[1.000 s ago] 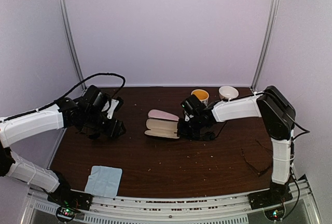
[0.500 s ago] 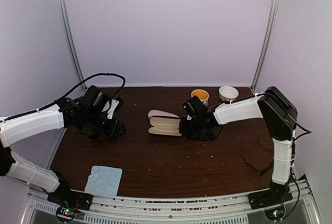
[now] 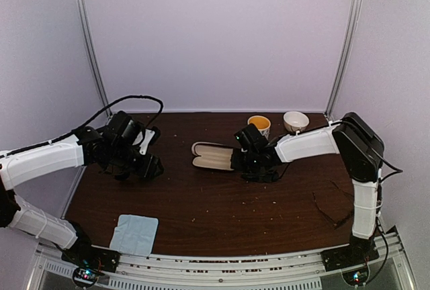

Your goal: Organize the sunglasses

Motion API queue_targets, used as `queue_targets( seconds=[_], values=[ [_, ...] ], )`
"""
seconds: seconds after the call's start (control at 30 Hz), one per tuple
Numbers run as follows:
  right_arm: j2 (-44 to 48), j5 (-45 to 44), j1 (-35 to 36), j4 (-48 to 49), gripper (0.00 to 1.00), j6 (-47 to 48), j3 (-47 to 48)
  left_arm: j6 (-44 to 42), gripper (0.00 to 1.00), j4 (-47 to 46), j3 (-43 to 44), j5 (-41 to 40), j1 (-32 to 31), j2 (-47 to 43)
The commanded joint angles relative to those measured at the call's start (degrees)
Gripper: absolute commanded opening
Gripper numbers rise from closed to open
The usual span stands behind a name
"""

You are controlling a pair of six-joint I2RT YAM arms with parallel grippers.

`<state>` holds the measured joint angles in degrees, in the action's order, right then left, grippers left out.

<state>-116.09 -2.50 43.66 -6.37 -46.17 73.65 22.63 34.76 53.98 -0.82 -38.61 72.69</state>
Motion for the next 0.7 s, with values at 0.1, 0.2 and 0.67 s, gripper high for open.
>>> queue_targets(
  seconds=[0.1, 0.2, 0.67],
  values=[
    [-0.4, -1.06, 0.41, 1.62, 0.07, 2.44, 1.23, 0.21, 0.57, -0.55, 0.95, 0.71, 0.11, -0.25],
    [-0.2, -0.25, 0.4, 1.18, 0.14, 2.33, 0.61, 0.39, 0.57, -0.66, 0.87, 0.8, 0.11, -0.42],
    [3.55, -0.47, 0.4, 2.87, 0.39, 2.67, -1.74, 0.31, 0.57, 0.12, 1.04, 1.13, 0.07, -0.91]
  ],
)
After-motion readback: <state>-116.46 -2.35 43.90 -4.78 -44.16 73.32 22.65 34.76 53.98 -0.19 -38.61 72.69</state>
